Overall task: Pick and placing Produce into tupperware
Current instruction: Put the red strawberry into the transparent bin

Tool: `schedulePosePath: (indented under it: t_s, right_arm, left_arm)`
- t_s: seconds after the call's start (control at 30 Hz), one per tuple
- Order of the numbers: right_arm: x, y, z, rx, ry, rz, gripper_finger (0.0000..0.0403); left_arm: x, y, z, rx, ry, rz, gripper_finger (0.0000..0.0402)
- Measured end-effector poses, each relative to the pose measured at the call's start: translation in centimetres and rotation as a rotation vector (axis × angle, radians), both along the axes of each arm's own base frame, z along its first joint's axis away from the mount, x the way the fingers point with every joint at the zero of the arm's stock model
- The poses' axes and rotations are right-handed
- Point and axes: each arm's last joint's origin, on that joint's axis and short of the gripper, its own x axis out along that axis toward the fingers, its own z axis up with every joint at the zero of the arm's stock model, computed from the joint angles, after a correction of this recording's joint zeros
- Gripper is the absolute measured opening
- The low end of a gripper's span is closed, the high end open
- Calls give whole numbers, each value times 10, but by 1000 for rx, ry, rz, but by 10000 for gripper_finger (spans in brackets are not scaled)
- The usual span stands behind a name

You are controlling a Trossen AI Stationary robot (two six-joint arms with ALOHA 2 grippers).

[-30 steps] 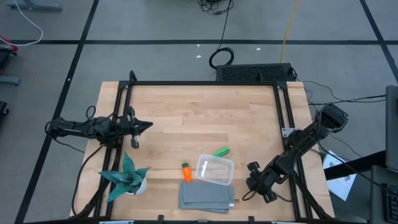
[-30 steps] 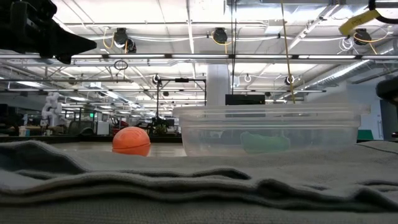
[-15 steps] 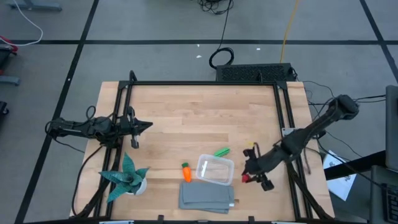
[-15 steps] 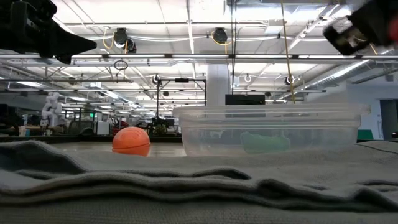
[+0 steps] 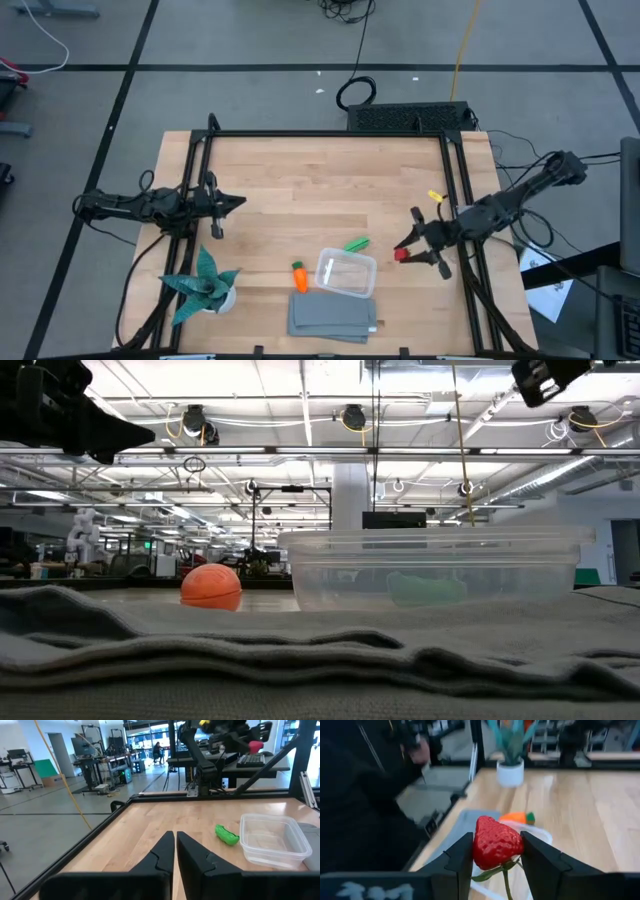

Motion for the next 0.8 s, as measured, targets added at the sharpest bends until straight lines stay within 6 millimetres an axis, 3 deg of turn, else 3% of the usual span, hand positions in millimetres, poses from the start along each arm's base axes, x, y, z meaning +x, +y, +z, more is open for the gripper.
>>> schedulePosePath:
  t_s: [0.23, 0.33, 0.6, 0.8]
  right_arm:
    - [-11, -14, -52, 145, -158, -56, 134]
    - [-12, -19, -65, 163, -197, -81, 134]
    - [2, -24, -63, 92, -177, -144, 134]
    - [33, -20, -54, 37, -93, -155, 134]
  left_arm:
    - [0, 0, 0, 0, 3, 0, 8]
    - [0, 0, -1, 5, 10, 0, 2]
    - [0, 0, -1, 7, 9, 2, 20]
    - [0, 0, -1, 9, 8, 2, 25]
